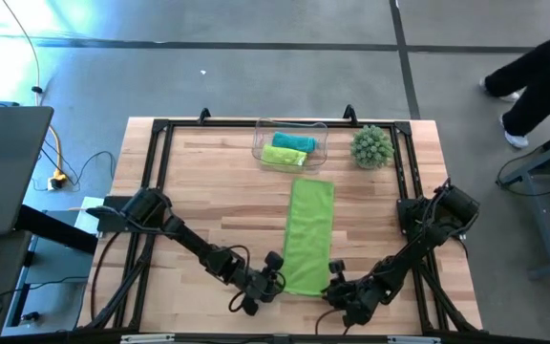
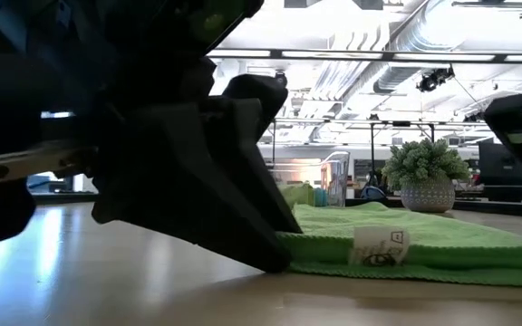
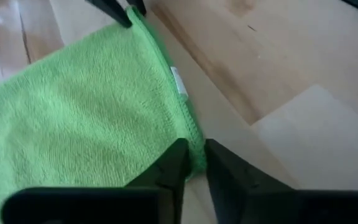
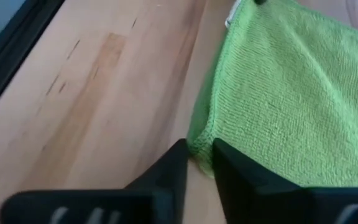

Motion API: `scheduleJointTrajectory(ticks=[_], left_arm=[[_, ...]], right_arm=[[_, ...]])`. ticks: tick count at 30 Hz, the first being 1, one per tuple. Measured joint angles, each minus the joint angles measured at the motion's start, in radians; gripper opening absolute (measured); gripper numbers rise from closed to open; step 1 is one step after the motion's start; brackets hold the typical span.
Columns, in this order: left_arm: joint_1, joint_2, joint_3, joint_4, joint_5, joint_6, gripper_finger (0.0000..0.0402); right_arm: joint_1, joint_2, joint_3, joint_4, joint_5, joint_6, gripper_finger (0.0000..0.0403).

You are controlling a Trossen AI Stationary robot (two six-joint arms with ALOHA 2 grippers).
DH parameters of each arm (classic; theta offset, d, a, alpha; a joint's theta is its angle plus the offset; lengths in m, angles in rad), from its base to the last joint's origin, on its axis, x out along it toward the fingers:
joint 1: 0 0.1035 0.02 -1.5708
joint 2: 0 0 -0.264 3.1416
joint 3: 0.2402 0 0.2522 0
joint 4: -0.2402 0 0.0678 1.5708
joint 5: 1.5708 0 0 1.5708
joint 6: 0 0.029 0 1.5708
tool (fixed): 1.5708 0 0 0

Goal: Roll microfiber towels into tight, uniform cylinder then place into a basket
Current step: Roll the green microfiber cloth

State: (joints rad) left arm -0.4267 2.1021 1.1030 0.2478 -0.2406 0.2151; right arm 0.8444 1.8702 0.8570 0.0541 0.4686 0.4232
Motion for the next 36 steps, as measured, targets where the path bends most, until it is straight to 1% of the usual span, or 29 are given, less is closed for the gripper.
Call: scheduleJointTrajectory(ticks=[4, 6, 10, 12, 17, 20, 24, 30, 33, 36], left_arm=[[-0.003, 0.001, -0.001, 0.0, 0.004, -0.049, 0.0015], [-0.008, 0.001, -0.001, 0.004, 0.002, -0.081, 0.0005], [-0.018, 0.0, -0.004, 0.029, -0.002, -0.159, 0.0007], [-0.024, -0.002, -0.004, 0.049, -0.003, -0.181, 0.0006], [-0.035, -0.03, -0.003, 0.057, -0.006, -0.194, 0.0002], [-0.035, -0.046, -0.003, 0.058, -0.009, -0.229, 0.0002], [-0.034, -0.066, -0.002, 0.041, -0.053, -0.266, 0.0002], [-0.034, -0.066, -0.002, 0.007, -0.113, -0.349, 0.0002], [-0.034, -0.066, -0.003, -0.032, -0.152, -0.389, 0.0001], [-0.033, -0.066, -0.003, -0.05, -0.192, -0.414, 0.0001]], right_arm=[[0.0, 0.001, 0.0, 0.001, 0.003, 0.084, 0.0013], [0.002, 0.001, 0.0, 0.001, 0.009, 0.132, 0.0005], [0.003, 0.002, -0.001, 0.008, 0.009, 0.228, 0.0009], [0.003, 0.002, -0.001, 0.008, 0.002, 0.262, 0.0005], [0.005, -0.007, -0.002, 0.007, -0.007, 0.312, 0.0004], [0.006, -0.032, -0.003, -0.005, -0.015, 0.329, 0.0002], [0.005, -0.077, -0.003, 0.006, -0.016, 0.375, 0.0002], [-0.021, -0.115, -0.003, -0.02, -0.004, 0.542, 0.0002], [-0.034, -0.124, -0.003, -0.054, 0.002, 0.611, 0.0002], [-0.047, -0.124, -0.002, -0.126, 0.001, 0.7, 0.0002]])
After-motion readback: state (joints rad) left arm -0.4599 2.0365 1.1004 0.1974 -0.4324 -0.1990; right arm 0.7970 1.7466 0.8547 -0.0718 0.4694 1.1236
